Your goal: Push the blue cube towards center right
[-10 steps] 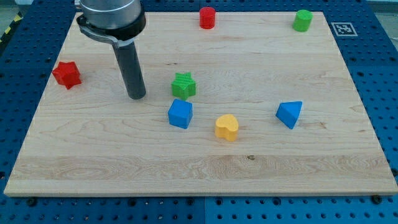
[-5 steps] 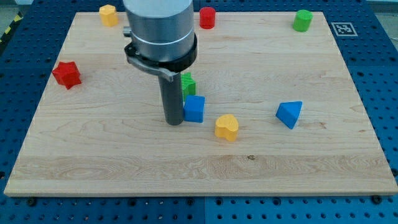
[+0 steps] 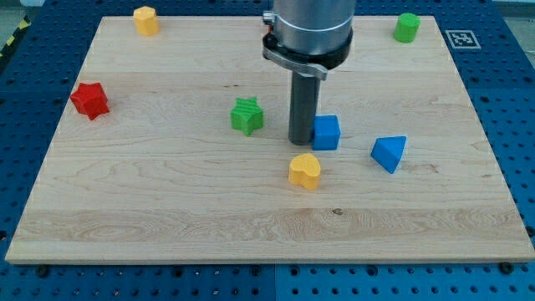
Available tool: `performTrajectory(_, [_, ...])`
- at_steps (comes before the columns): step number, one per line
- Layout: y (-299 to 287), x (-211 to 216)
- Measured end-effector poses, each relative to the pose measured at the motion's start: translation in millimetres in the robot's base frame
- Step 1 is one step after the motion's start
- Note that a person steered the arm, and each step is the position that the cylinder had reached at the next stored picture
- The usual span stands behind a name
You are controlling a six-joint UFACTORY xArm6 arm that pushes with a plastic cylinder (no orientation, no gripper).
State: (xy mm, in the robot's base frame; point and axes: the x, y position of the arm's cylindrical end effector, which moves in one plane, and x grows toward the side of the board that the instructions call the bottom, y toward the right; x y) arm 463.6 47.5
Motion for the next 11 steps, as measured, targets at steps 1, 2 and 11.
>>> performTrajectory(1, [24.8,0.0])
performTrajectory(2, [48.0,0.0])
performTrajectory(11, [163.9,0.0])
